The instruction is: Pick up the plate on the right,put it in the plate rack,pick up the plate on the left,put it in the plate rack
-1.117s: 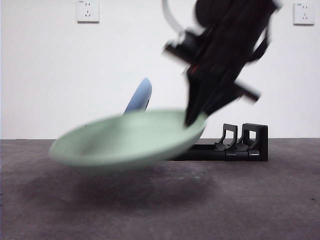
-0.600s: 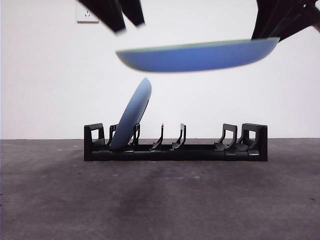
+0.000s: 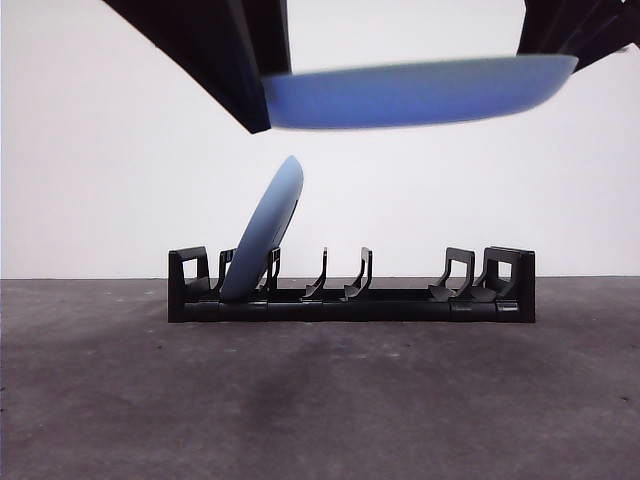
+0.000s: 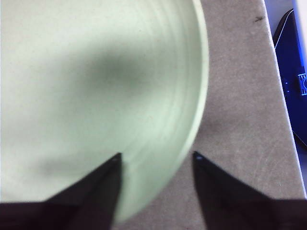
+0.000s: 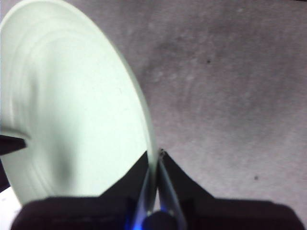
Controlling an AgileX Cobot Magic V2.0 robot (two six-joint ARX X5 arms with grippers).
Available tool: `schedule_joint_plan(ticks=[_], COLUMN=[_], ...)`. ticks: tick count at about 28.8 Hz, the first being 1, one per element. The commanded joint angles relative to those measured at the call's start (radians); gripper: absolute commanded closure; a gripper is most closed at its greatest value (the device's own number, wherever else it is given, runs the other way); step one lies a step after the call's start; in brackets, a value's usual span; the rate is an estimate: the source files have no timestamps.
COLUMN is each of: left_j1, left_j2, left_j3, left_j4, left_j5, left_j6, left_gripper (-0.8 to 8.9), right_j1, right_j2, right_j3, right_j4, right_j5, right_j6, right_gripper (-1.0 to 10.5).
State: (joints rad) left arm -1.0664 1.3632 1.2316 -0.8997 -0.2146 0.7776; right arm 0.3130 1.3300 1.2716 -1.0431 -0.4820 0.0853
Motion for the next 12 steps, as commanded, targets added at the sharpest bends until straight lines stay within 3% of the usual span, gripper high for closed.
schedule_joint_plan(ticks=[1,12], left_j1=[-0.002,-0.018], left_j2=[0.006,0.005], left_j3=[0.003,0.002], left_j4=[-0.003,-0.026], left_j5=[0.001,0.014], left_j6=[0.008,-0.06], left_gripper=[7.32,8.22], right_j1=[0.0,-0.001], right_j2=[-0.007,-0.007], right_j3=[0.003,0.022], right_j4=[0.006,0.001], right_j5=[-0.045,-0.05], right_j6=[-0.008,-0.007], right_gripper=[9.6,9.6])
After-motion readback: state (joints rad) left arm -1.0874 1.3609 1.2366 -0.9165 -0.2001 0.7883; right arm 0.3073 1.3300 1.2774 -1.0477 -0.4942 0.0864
